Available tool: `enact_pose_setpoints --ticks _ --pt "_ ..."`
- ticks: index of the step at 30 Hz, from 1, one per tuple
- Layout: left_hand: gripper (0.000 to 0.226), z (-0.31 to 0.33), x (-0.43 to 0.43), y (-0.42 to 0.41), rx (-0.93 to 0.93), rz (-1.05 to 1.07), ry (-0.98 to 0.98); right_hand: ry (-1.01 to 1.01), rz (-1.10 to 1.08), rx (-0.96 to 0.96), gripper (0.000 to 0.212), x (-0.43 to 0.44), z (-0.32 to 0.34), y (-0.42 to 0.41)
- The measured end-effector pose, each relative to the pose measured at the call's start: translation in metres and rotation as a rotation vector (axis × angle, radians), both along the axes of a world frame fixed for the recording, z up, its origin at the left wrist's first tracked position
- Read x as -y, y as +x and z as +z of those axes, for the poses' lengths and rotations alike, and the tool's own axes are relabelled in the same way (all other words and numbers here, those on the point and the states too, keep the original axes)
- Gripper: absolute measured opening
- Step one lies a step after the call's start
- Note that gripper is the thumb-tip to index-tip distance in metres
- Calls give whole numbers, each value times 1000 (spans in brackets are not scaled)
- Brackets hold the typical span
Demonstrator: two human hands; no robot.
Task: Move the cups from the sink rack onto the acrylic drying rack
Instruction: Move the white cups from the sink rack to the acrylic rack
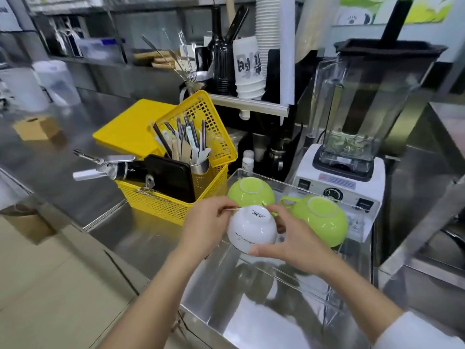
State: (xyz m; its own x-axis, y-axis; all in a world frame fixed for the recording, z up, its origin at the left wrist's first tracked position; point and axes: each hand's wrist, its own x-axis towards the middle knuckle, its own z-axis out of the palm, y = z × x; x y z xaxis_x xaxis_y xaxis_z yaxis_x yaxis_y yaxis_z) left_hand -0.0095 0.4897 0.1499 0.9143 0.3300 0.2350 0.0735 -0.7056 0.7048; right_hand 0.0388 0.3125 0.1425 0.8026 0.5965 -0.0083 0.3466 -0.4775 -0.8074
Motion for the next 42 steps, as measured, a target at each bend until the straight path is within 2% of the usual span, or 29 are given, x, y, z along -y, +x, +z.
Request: enact_pose_setpoints --ticks 2,7,13,15,18,20,22,25,28,32,36,42 --pt "19 -4 -1 1 -24 5 119 -55 -11 7 72 -2 -2 0" --pt "16 -17 -6 3 -19 -6 258 -165 -4 95 83 -8 -6 0" --pt "18 -21 -10 5 -72 -17 287 -229 44 173 85 -9 -6 1" --pt "26 -18 -13 5 -167 -81 272 -252 62 186 87 -9 -7 3" --pt "53 -7 -19 0 -359 -217 291 -239 73 201 95 -7 -9 5" --pt "64 4 -20 -6 -371 -220 326 -234 87 238 91 1 -4 1" --pt "64 16 -19 -18 -295 -210 280 -241 83 322 86 7 3 0" --pt "62 32 24 -11 -177 -302 326 -194 -13 438 83 51 11 1" --pt "67 33 54 0 -32 -371 366 -216 -75 469 85 73 15 5" --pt "60 27 130 22 89 -544 439 -263 -234 510 85 140 11 4" --pt "57 13 212 36 107 -698 401 -359 -360 453 82 216 0 -4" --pt "57 -21 331 52 1 -855 383 -399 -613 313 79 334 -23 -27"
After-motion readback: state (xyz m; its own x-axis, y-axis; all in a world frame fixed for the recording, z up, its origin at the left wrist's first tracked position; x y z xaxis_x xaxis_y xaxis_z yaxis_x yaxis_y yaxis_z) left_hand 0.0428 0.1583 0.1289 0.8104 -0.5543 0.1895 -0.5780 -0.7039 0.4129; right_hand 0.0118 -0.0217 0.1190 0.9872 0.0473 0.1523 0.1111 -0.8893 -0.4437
